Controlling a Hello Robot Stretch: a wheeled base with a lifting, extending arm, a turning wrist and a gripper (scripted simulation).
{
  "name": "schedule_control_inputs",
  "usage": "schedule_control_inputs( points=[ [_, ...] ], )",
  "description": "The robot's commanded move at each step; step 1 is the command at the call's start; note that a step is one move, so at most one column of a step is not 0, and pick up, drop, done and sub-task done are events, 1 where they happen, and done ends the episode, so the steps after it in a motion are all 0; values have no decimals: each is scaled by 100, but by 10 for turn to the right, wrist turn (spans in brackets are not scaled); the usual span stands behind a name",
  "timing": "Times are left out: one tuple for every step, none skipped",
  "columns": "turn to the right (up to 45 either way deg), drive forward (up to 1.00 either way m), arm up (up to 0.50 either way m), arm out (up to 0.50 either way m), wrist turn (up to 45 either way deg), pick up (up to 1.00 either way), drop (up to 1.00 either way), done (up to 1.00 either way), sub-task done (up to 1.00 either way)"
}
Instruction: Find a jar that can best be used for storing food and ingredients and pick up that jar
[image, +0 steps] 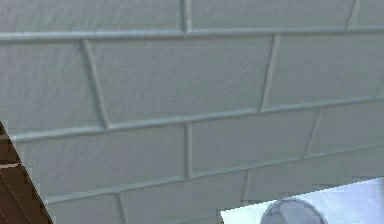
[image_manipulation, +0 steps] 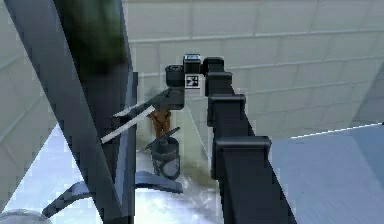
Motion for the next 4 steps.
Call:
schedule_control_inputs(
  points=[
    [0, 0, 0, 0, 450, 0, 0, 0, 0],
    [0, 0, 0, 0, 210, 0, 0, 0, 0],
    [0, 0, -8, 0, 0, 0, 0, 0, 0],
    [0, 0, -32, 0, 0, 0, 0, 0, 0]
  ],
)
